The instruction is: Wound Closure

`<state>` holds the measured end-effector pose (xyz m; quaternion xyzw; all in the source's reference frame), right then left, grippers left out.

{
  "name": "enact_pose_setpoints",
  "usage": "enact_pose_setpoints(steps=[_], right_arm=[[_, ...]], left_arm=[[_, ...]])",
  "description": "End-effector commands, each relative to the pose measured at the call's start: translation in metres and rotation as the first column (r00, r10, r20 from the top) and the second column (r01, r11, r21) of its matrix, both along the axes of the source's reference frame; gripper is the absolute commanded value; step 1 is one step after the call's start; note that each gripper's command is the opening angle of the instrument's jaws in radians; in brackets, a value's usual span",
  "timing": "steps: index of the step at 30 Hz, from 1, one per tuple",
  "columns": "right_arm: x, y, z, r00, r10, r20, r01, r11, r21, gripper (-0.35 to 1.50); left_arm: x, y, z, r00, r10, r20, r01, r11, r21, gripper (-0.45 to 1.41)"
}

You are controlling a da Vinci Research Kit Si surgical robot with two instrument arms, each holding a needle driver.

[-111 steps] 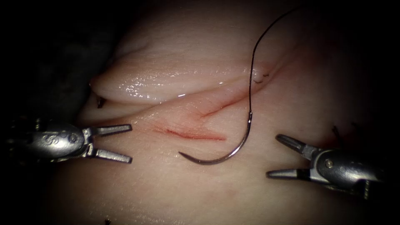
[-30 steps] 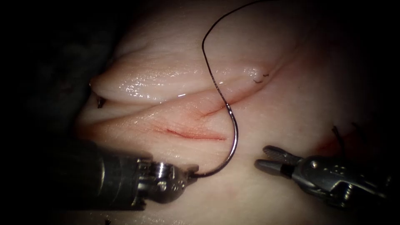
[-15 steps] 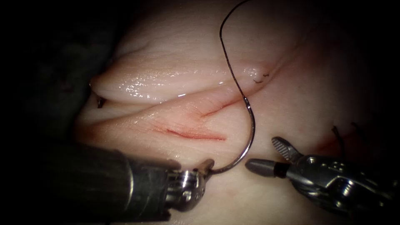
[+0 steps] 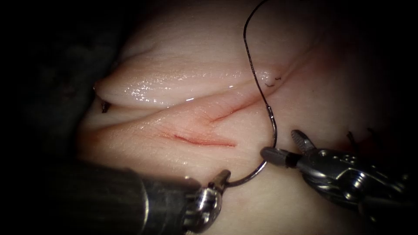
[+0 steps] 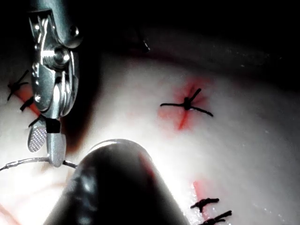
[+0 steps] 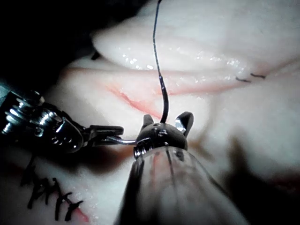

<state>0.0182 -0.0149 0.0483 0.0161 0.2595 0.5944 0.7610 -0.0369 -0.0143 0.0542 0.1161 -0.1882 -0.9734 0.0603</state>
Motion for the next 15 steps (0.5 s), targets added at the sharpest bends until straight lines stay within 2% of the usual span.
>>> enact_pose_setpoints(steps=[1,15], right_arm=[[0.0009,-0.0004,0.0005,1.000,0.002,-0.011,-0.002,1.000,0.004,1.29],[0.0012,-0.0002,0.0013,0.998,0.052,-0.034,-0.051,0.998,0.032,1.27]], left_arm=[[-0.0006,-0.0003,0.0006,1.000,-0.001,-0.001,0.001,1.000,0.001,-0.45],[-0.0009,-0.0004,0.0003,1.000,0.017,-0.016,-0.018,1.000,-0.019,-0.45]])
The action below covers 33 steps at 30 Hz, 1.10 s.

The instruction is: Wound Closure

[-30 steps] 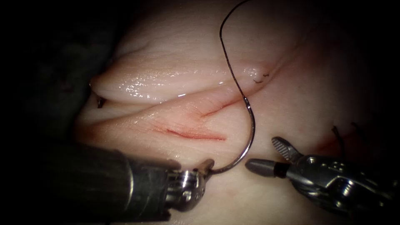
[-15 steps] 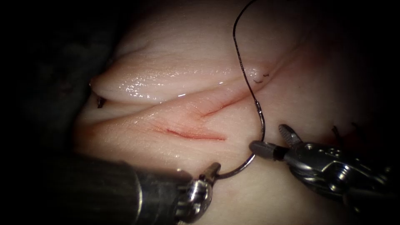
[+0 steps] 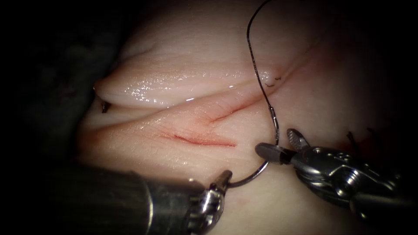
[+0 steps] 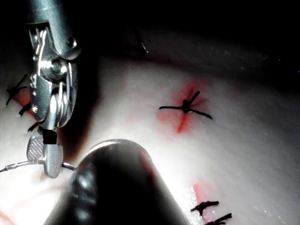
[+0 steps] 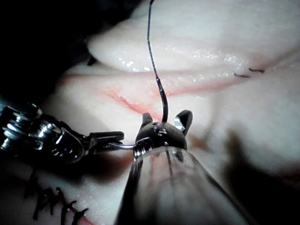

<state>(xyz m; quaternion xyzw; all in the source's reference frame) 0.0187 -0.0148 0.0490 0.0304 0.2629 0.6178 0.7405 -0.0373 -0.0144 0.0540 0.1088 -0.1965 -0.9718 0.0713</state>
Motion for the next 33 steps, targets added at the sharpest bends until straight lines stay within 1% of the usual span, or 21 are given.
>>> enact_pose_setpoints(steps=[1,8,9,10,11,12,13,14,18,19,20,22,23,24,25,26,27,28,31,32,33], right_arm=[[0.0008,-0.0003,0.0007,1.000,0.003,-0.007,-0.003,1.000,0.003,1.25],[0.0013,-0.0003,0.0009,0.999,0.022,-0.027,-0.022,1.000,0.015,1.20],[0.0013,-0.0003,0.0009,0.999,0.032,-0.030,-0.032,0.999,0.021,1.17],[0.0014,-0.0004,0.0009,0.999,0.043,-0.033,-0.042,0.999,0.026,1.05],[0.0015,-0.0004,0.0009,0.998,0.053,-0.036,-0.052,0.998,0.031,0.92],[0.0015,-0.0005,0.0010,0.997,0.062,-0.042,-0.060,0.997,0.037,0.57],[0.0015,-0.0006,0.0010,0.997,0.057,-0.050,-0.055,0.998,0.039,-0.12],[0.0016,-0.0007,0.0011,0.997,0.054,-0.057,-0.052,0.998,0.039,-0.35],[0.0016,-0.0006,0.0013,0.997,0.067,-0.043,-0.066,0.997,0.030,-0.35],[0.0015,-0.0006,0.0014,0.997,0.067,-0.043,-0.066,0.997,0.030,-0.35],[0.0014,-0.0006,0.0014,0.997,0.067,-0.041,-0.066,0.997,0.029,-0.35],[0.0012,-0.0006,0.0014,0.997,0.067,-0.044,-0.066,0.997,0.027,-0.35],[0.0010,-0.0006,0.0014,0.996,0.069,-0.052,-0.068,0.997,0.024,-0.35],[0.0008,-0.0006,0.0013,0.995,0.073,-0.069,-0.071,0.997,0.019,-0.35],[0.0003,-0.0003,0.0012,0.992,0.071,-0.105,-0.071,0.997,0.004,-0.35],[0.0003,-0.0003,0.0012,0.992,0.071,-0.105,-0.071,0.997,0.004,-0.35],[0.0001,-0.0001,0.0011,0.992,0.061,-0.115,-0.062,0.998,-0.009,-0.35],[-0.0001,0.0000,0.0011,0.991,0.045,-0.122,-0.049,0.998,-0.026,-0.35],[-0.0008,0.0007,0.0008,0.982,-0.020,-0.189,0.002,0.996,-0.094,-0.35],[-0.0010,0.0008,0.0007,0.974,-0.043,-0.222,0.020,0.994,-0.103,-0.35],[-0.0012,0.0011,0.0007,0.959,-0.094,-0.266,0.059,0.989,-0.138,-0.35]], left_arm=[[-0.0005,-0.0004,0.0005,1.000,0.000,0.001,0.000,1.000,0.001,-0.45],[-0.0007,-0.0004,0.0005,1.000,0.002,-0.003,-0.002,1.000,0.001,-0.45],[-0.0007,-0.0004,0.0005,1.000,0.001,-0.001,-0.001,1.000,-0.001,-0.45],[-0.0007,-0.0004,0.0005,1.000,0.000,-0.002,0.000,1.000,-0.001,-0.45],[-0.0007,-0.0004,0.0004,1.000,0.001,0.000,-0.001,1.000,-0.001,-0.45],[-0.0007,-0.0004,0.0004,1.000,0.002,0.003,-0.002,1.000,0.000,-0.45],[-0.0007,-0.0004,0.0004,1.000,0.002,0.003,-0.002,1.000,0.000,-0.45],[-0.0007,-0.0004,0.0004,1.000,0.008,0.002,-0.008,1.000,0.000,-0.45],[-0.0009,0.0000,0.0003,1.000,0.017,0.011,-0.017,1.000,0.005,-0.45],[-0.0010,0.0005,0.0001,1.000,0.016,0.013,-0.016,1.000,0.011,-0.40],[-0.0010,0.0009,0.0000,1.000,0.016,0.016,-0.016,1.000,0.016,0.07],[-0.0009,0.0018,-0.0006,0.999,0.015,0.031,-0.016,0.999,0.030,0.61],[-0.0009,0.0021,-0.0009,0.997,-0.034,0.064,0.030,0.998,0.055,0.76],[-0.0008,0.0025,-0.0012,0.989,-0.102,0.108,0.093,0.992,0.090,0.88],[-0.0006,0.0035,-0.0020,0.964,-0.174,0.202,0.141,0.976,0.168,1.18],[-0.0006,0.0035,-0.0020,0.964,-0.174,0.202,0.141,0.976,0.168,1.18],[-0.0005,0.0038,-0.0024,0.944,-0.220,0.248,0.168,0.962,0.214,1.23],[-0.0003,0.0040,-0.0030,0.916,-0.262,0.304,0.182,0.946,0.269,1.30],[0.0006,0.0041,-0.0042,0.851,-0.338,0.402,0.174,0.904,0.390,1.28],[0.0011,0.0041,-0.0047,0.820,-0.370,0.437,0.162,0.882,0.443,1.25],[0.0015,0.0042,-0.0051,0.797,-0.397,0.456,0.156,0.863,0.480,1.25]])
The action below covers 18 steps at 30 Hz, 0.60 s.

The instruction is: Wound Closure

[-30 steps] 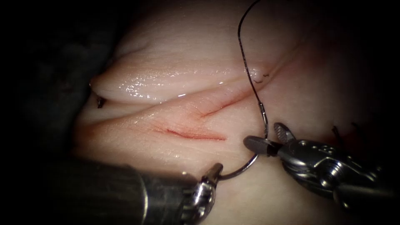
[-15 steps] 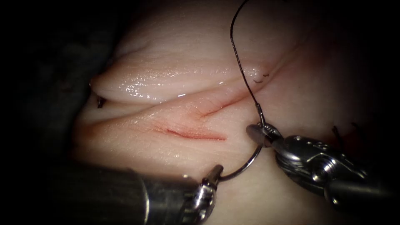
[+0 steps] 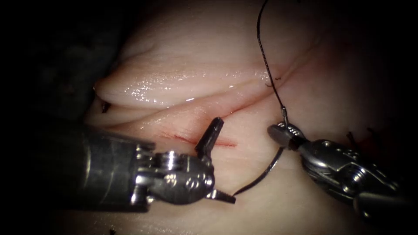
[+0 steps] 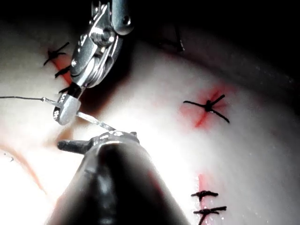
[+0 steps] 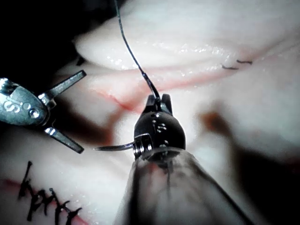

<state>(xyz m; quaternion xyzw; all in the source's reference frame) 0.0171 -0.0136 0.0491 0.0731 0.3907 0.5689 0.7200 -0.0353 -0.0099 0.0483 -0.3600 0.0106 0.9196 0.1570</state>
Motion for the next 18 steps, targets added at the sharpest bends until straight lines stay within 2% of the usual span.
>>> enact_pose_setpoints(steps=[1,2,5,9,12,15,18], right_arm=[[0.0001,0.0003,0.0005,0.989,-0.073,-0.125,0.066,0.996,-0.059,-0.35],[0.0001,0.0003,0.0005,0.989,-0.073,-0.125,0.066,0.996,-0.059,-0.35],[-0.0002,0.0004,0.0005,0.968,-0.153,-0.199,0.131,0.984,-0.121,-0.35],[-0.0002,0.0007,0.0007,0.910,-0.329,-0.253,0.261,0.927,-0.270,-0.35],[0.0000,0.0014,0.0008,0.864,-0.421,-0.275,0.313,0.879,-0.360,-0.35],[0.0004,0.0026,0.0009,0.818,-0.496,-0.291,0.343,0.827,-0.445,-0.35],[0.0010,0.0034,0.0011,0.787,-0.536,-0.305,0.352,0.797,-0.491,-0.35]], left_arm=[[0.0004,0.0000,-0.0002,0.996,-0.030,0.084,0.023,0.996,0.087,1.21],[0.0004,0.0000,-0.0002,0.996,-0.030,0.084,0.023,0.996,0.087,1.21],[0.0018,0.0004,-0.0007,0.978,-0.076,0.196,0.037,0.980,0.193,1.18],[0.0035,0.0008,-0.0005,0.943,-0.132,0.304,0.043,0.958,0.282,1.10],[0.0044,0.0013,0.0000,0.910,-0.178,0.375,0.047,0.941,0.335,1.06],[0.0048,0.0014,0.0006,0.876,-0.229,0.424,0.051,0.919,0.392,1.03],[0.0049,0.0014,0.0013,0.847,-0.262,0.462,0.047,0.903,0.426,1.03]])
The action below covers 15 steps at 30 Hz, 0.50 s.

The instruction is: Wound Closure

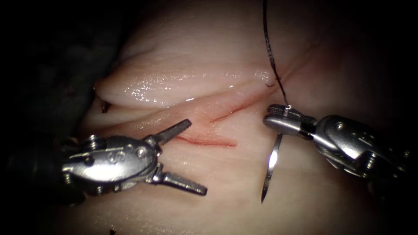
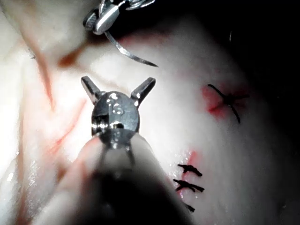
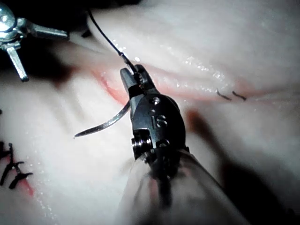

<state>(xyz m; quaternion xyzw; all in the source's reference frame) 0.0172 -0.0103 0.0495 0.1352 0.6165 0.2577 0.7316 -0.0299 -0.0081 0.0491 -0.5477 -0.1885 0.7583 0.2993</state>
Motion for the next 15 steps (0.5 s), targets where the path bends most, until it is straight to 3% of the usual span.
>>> enact_pose_setpoints(steps=[1,7,8,11,12,13,15], right_arm=[[0.0013,0.0003,0.0008,1.000,-0.013,-0.022,0.013,1.000,-0.017,-0.35],[0.0027,0.0007,0.0013,0.997,-0.044,-0.068,0.038,0.995,-0.090,-0.35],[0.0030,0.0005,0.0015,0.999,-0.027,-0.024,0.023,0.986,-0.163,-0.35],[0.0036,0.0004,0.0018,0.999,-0.039,0.003,0.039,0.966,-0.257,-0.35],[0.0045,0.0000,0.0022,0.999,-0.048,0.008,0.048,0.947,-0.318,-0.35],[0.0045,0.0000,0.0022,0.999,-0.048,0.008,0.048,0.947,-0.318,-0.35],[0.0052,-0.0004,0.0025,0.999,-0.047,0.017,0.050,0.931,-0.362,-0.35]], left_arm=[[-0.0005,-0.0004,0.0008,1.000,-0.005,0.016,0.005,1.000,0.013,1.03],[-0.0001,0.0000,0.0016,0.998,-0.040,0.056,0.037,0.998,0.041,1.03],[0.0004,0.0002,0.0018,0.998,-0.049,0.047,0.047,0.998,0.042,1.00],[0.0011,0.0002,0.0020,0.998,-0.054,0.039,0.052,0.998,0.044,0.94],[0.0020,0.0000,0.0023,0.998,-0.054,0.032,0.053,0.998,0.038,0.76],[0.0020,0.0000,0.0023,0.998,-0.054,0.032,0.053,0.998,0.038,0.76],[0.0028,-0.0002,0.0026,0.998,-0.058,0.021,0.057,0.998,0.031,0.49]])
